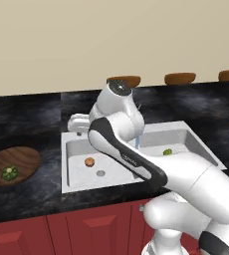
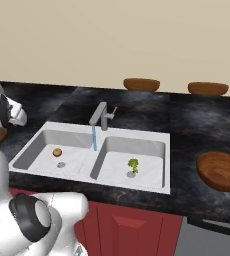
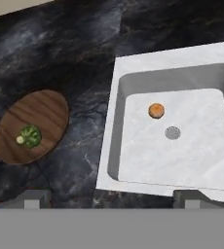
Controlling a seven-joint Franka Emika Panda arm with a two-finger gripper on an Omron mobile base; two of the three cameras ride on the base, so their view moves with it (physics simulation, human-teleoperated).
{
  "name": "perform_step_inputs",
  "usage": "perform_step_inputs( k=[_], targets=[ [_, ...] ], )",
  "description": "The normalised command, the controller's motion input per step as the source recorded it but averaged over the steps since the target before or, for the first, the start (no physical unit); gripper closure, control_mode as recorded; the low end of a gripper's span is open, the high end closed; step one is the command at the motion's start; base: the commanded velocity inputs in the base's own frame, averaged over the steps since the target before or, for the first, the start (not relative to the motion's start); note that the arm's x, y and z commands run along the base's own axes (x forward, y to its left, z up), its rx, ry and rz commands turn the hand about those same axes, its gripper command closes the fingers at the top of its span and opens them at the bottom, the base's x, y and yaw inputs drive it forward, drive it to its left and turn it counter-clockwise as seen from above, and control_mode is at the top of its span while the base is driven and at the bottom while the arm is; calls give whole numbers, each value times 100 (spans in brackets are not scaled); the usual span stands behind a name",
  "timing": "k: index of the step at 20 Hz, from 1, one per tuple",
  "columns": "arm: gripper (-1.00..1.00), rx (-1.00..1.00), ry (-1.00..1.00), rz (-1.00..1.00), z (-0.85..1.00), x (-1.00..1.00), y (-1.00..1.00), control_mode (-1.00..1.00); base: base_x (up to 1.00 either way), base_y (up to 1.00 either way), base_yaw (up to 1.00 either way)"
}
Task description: Pick the broccolis from the sink and place them in one bowl. Place the tangerine in the other bowl. Then turn off the sink faucet.
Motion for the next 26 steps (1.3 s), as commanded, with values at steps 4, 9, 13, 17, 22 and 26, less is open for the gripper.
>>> perform_step_inputs(
  k=[4,9,13,17,22,26],
  targets=[
    [-100,-5,0,30,8,-88,-82,-100,0,0,0],
    [-100,-3,0,5,3,-85,-48,-100,0,0,0],
    [-100,-1,11,-9,14,-4,-73,-100,0,0,0],
    [-100,0,24,-12,20,9,-92,-100,0,0,0],
    [-100,-2,22,-8,7,17,-97,-100,0,0,0],
    [-100,-7,21,-5,1,8,-98,-100,0,0,0]
  ],
)
